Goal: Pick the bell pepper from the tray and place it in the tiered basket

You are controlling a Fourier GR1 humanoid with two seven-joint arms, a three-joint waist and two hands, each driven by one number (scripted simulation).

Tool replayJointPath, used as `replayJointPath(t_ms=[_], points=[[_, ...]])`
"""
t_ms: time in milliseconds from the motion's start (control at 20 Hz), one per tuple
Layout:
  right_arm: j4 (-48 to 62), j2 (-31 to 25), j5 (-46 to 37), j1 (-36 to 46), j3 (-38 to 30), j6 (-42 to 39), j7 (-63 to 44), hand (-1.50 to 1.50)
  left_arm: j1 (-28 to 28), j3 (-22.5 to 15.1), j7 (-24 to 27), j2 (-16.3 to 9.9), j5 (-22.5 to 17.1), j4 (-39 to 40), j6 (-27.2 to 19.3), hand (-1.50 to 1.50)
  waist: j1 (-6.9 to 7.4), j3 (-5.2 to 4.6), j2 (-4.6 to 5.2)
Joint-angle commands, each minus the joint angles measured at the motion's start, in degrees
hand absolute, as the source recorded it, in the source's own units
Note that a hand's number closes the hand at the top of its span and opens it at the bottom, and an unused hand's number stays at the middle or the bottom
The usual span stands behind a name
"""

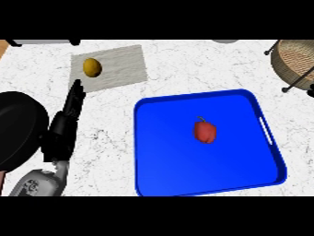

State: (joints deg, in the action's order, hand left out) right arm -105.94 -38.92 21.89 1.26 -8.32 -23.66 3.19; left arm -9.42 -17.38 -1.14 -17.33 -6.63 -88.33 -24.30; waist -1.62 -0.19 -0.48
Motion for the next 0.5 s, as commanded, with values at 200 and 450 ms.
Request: replayJointPath(t_ms=[200,450], points=[[-18.69,-14.79,-20.08,2.12,5.02,0.45,-15.43,-1.50,-0.32,-0.17,-0.17,0.22,-0.07,0.56,1.03,0.00,0.63,-0.19,-0.13],[-27.76,-15.89,-23.83,7.92,14.16,1.56,-36.17,-1.50,-1.70,-0.27,-0.18,1.20,0.69,0.17,0.79,0.00,2.42,-0.13,0.33]])
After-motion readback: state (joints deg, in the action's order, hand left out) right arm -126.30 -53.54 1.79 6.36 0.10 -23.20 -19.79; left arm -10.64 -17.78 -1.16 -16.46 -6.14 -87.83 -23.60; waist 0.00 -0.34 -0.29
